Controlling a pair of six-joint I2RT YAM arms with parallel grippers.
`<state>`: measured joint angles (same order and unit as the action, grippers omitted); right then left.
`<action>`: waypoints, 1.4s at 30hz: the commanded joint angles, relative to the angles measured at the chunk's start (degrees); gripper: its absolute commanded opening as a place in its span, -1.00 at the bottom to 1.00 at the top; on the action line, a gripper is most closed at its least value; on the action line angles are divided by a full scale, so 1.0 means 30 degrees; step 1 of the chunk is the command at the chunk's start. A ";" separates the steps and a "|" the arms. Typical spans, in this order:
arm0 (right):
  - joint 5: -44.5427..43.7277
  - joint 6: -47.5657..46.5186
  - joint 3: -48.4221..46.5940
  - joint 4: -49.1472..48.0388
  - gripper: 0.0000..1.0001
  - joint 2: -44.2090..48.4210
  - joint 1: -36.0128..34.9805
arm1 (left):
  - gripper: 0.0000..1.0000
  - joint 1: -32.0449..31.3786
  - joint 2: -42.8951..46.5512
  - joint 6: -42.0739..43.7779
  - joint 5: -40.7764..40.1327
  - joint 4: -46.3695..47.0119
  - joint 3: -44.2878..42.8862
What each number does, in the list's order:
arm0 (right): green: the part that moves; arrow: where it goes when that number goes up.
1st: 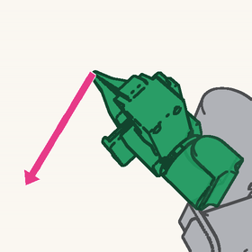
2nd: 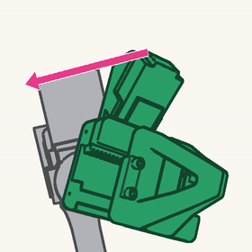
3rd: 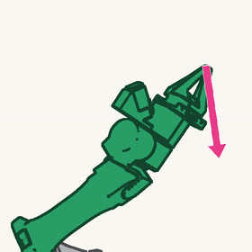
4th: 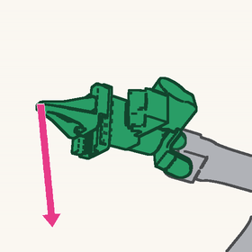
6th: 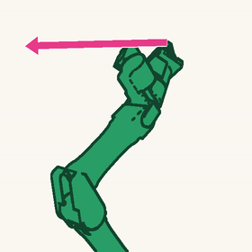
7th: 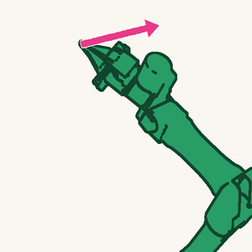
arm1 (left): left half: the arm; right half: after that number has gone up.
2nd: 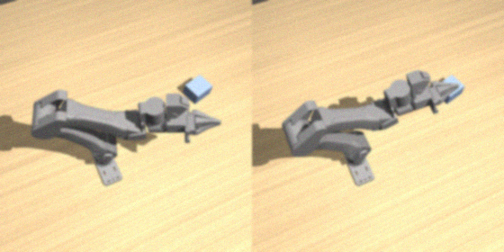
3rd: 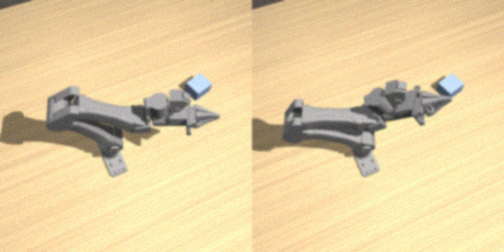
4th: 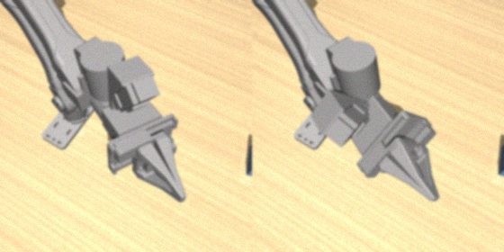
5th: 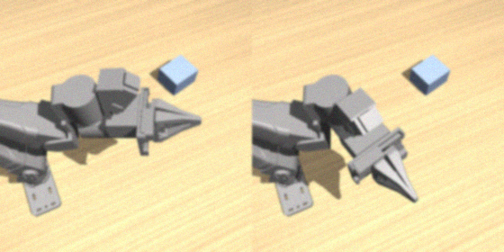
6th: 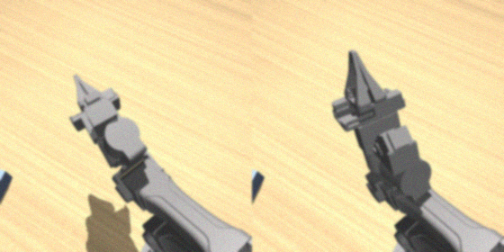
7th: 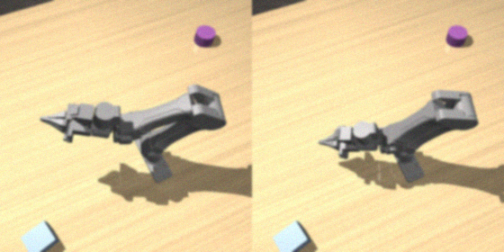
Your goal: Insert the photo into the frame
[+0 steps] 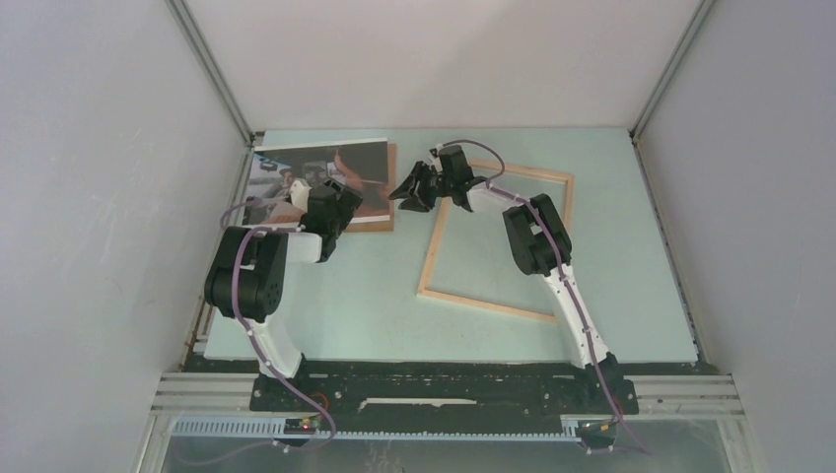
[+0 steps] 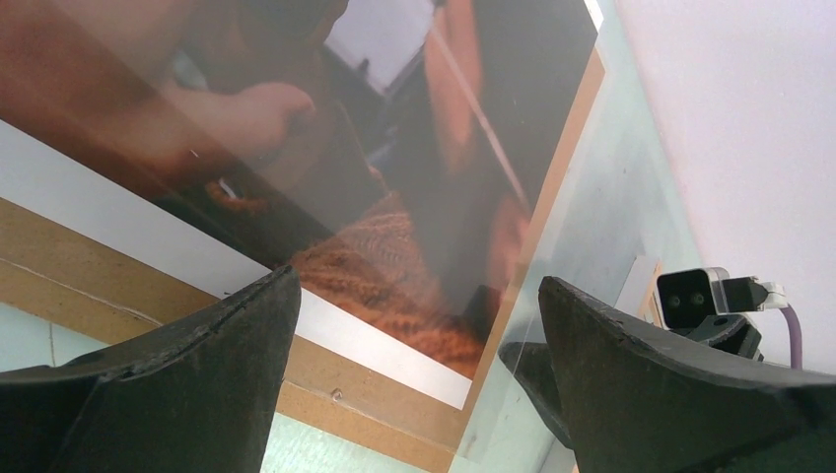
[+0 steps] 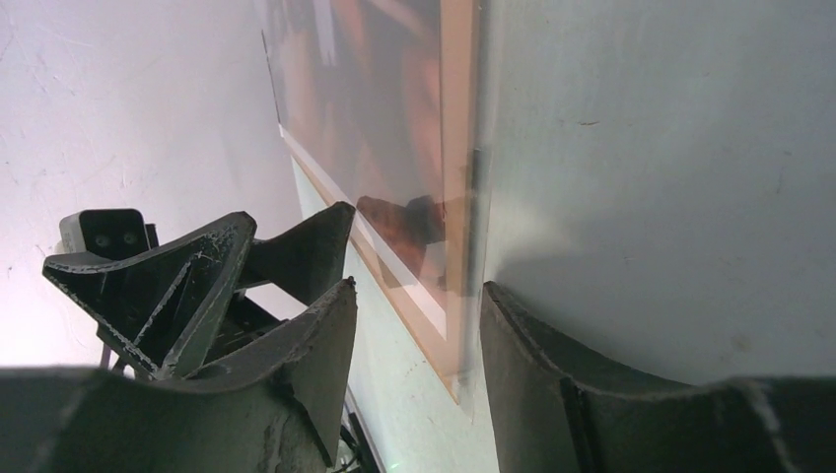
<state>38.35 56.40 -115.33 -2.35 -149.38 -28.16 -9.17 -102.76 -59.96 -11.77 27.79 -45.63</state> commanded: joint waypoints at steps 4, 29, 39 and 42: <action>0.1312 0.1558 -0.0104 -0.3307 -0.09 0.0146 -0.0105 | 1.00 0.0127 0.0166 0.0144 -0.0094 0.0054 -0.0264; 0.0280 0.2519 0.0200 -0.5202 -1.00 -0.0037 -0.0114 | 1.00 -0.0286 0.3624 0.4299 -0.0549 0.0828 0.0458; 0.1118 0.2496 0.9046 -0.7694 -1.00 0.6656 0.1052 | 0.97 -0.0286 1.2050 0.3960 0.1607 -0.2729 0.3826; 0.1369 0.3402 1.3075 -1.0167 -1.00 0.8559 0.1734 | 0.99 -0.0227 1.4533 0.3715 0.2172 -0.4028 0.5242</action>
<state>40.34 64.10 -85.54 -21.89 -132.62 -25.85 -9.98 -65.52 -49.06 -8.73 22.15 -35.24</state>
